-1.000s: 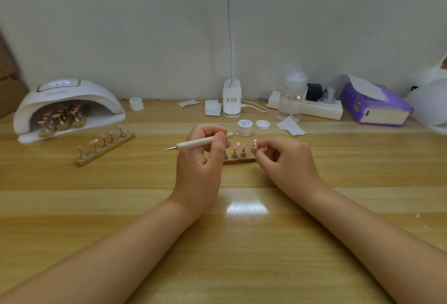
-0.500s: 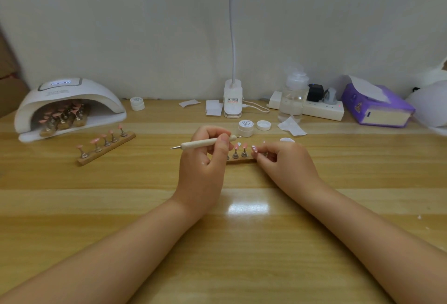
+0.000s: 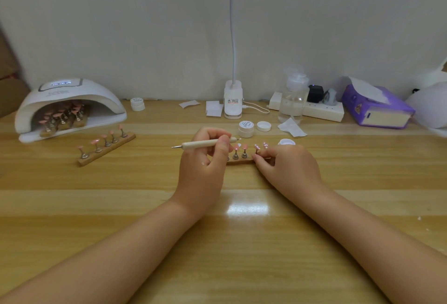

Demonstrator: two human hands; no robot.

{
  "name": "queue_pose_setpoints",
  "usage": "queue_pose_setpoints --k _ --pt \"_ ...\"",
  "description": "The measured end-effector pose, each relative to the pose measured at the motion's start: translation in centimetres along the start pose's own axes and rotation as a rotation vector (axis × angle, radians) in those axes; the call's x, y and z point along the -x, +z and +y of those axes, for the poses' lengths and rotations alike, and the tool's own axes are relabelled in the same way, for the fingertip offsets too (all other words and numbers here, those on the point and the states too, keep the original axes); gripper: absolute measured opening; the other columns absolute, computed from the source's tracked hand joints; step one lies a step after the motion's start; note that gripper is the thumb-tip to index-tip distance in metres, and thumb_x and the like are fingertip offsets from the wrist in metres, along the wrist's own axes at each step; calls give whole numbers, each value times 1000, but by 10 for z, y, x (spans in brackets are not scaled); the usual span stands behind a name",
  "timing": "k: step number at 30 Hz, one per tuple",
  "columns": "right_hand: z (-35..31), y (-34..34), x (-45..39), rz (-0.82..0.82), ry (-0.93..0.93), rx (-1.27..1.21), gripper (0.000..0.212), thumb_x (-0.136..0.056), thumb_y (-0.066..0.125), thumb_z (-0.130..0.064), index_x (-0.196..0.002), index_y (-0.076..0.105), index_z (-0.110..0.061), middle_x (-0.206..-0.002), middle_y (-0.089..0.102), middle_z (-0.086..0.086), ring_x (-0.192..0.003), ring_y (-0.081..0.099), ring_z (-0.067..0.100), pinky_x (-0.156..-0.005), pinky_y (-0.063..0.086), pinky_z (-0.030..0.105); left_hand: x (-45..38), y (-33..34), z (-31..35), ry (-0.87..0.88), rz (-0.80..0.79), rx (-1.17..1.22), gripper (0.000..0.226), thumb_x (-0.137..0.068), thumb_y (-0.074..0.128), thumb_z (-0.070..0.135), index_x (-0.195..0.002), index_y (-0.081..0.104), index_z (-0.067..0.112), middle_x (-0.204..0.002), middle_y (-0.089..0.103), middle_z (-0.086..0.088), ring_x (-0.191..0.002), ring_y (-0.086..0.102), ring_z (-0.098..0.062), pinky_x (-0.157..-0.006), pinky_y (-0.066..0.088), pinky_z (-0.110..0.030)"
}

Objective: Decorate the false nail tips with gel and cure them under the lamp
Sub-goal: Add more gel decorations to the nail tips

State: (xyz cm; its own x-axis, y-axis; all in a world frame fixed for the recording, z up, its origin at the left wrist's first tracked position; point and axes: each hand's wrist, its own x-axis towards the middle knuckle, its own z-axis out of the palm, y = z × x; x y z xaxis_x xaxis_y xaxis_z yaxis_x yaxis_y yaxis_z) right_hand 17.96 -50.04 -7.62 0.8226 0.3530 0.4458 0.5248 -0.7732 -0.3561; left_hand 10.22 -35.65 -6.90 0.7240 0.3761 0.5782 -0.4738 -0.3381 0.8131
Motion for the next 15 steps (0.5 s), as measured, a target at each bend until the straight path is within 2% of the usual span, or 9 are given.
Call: queue_pose_setpoints --k 5,8,10,13,14,15 --pt "-1 -7 5 8 -59 63 24 -87 56 -36 -76 71 -22 -61 59 -5 -64 55 16 -50 38 25 0 -1 -1 -12 8 -3 8 -89 51 27 -86 59 27 -76 68 8 -77 66 -6 -66 51 -19" --pt "-2 -13 6 124 -82 -5 25 -81 64 -30 -60 63 -18 -46 38 -12 -53 42 11 -45 22 21 0 -1 -1 -26 16 -3 9 -88 50 28 -86 58 29 -79 68 3 -75 64 -16 -66 51 -26" --pt "1 -18 5 194 -87 -55 25 -79 67 -27 -57 62 -17 -43 30 -15 -48 34 6 -45 19 20 -1 -1 -1 -32 17 0 9 -88 50 29 -85 59 30 -79 67 2 -74 63 -20 -65 51 -28" --pt "11 -24 -1 273 -79 -103 11 -79 68 -23 -71 66 -16 -52 38 -13 -50 38 5 -47 24 21 -1 -2 -1 -36 14 -4 9 -88 50 29 -85 59 32 -78 67 3 -74 63 -18 -66 51 -30" --pt "16 -25 -4 287 -53 -114 8 -79 67 -23 -80 66 -15 -59 44 -11 -56 43 8 -50 29 23 0 -2 0 -37 13 -5 9 -88 50 29 -84 59 32 -79 67 3 -74 63 -18 -67 51 -30" --pt "22 -25 -7 291 -9 -124 14 -79 67 -24 -89 64 -15 -67 50 -7 -65 47 13 -57 34 26 0 -3 0 -39 11 -4 10 -88 50 29 -84 59 32 -79 67 3 -75 63 -18 -67 51 -31"
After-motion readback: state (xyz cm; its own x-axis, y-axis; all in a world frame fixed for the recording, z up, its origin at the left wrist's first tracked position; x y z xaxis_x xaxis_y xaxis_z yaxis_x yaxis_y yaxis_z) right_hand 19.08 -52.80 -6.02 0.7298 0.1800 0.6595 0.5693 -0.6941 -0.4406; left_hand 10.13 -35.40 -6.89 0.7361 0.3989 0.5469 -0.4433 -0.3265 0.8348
